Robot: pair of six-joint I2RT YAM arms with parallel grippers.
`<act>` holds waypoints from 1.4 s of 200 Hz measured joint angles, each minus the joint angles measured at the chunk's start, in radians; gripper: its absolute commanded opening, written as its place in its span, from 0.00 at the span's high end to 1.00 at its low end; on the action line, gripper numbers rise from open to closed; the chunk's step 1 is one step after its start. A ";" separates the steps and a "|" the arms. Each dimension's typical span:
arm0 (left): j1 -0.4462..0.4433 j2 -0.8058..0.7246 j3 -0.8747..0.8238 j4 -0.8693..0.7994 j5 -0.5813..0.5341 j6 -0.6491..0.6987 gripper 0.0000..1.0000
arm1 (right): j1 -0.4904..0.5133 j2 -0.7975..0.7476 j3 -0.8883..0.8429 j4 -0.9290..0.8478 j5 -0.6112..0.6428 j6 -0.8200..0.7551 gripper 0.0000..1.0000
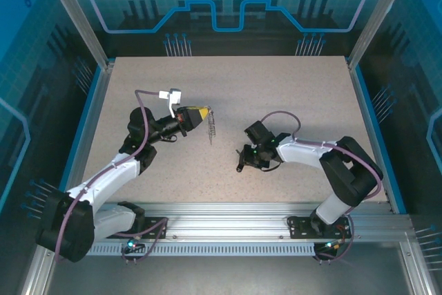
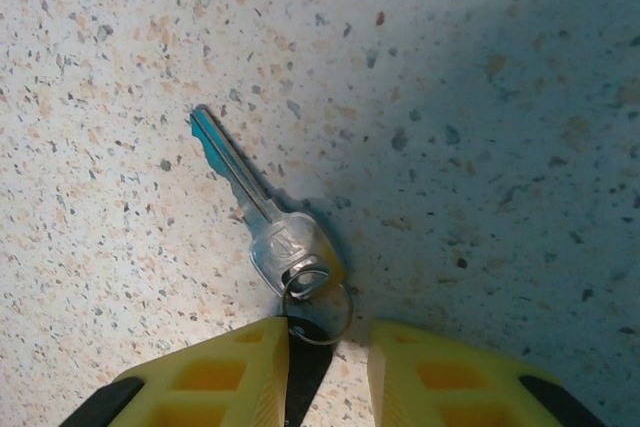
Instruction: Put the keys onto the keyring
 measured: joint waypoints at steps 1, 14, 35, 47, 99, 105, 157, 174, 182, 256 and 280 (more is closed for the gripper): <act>0.000 0.000 0.000 0.000 0.000 0.000 1.00 | 0.000 0.001 0.001 0.000 0.000 0.000 0.72; 0.000 0.000 0.000 0.000 0.000 0.000 1.00 | 0.000 0.010 0.014 -0.009 -0.006 -0.002 0.73; 0.000 0.000 0.000 0.000 0.000 0.000 1.00 | 0.000 0.025 0.028 -0.003 -0.018 -0.006 0.73; 0.000 0.000 0.000 0.000 0.000 0.000 1.00 | 0.000 0.037 0.034 0.035 -0.036 -0.010 0.73; 0.000 0.000 0.000 0.000 0.000 0.000 1.00 | 0.001 0.035 0.045 0.162 -0.068 -0.028 0.73; 0.000 0.000 0.000 0.000 0.000 0.000 1.00 | 0.000 0.031 0.045 0.166 -0.067 -0.029 0.72; 0.000 0.000 0.000 0.000 0.000 0.000 1.00 | 0.002 0.008 0.048 0.129 -0.050 -0.044 0.73; 0.000 0.000 0.000 0.000 0.000 0.000 1.00 | 0.009 0.008 0.066 0.072 -0.022 -0.072 0.72; 0.000 0.000 0.000 0.000 0.000 0.000 1.00 | 0.013 0.008 0.078 0.050 -0.011 -0.082 0.72; 0.000 0.013 0.000 0.007 0.000 -0.002 1.00 | 0.014 0.026 0.099 -0.004 -0.014 -0.084 0.71; 0.000 0.013 0.000 0.007 0.000 -0.002 1.00 | 0.014 0.051 0.099 0.001 -0.022 -0.073 0.71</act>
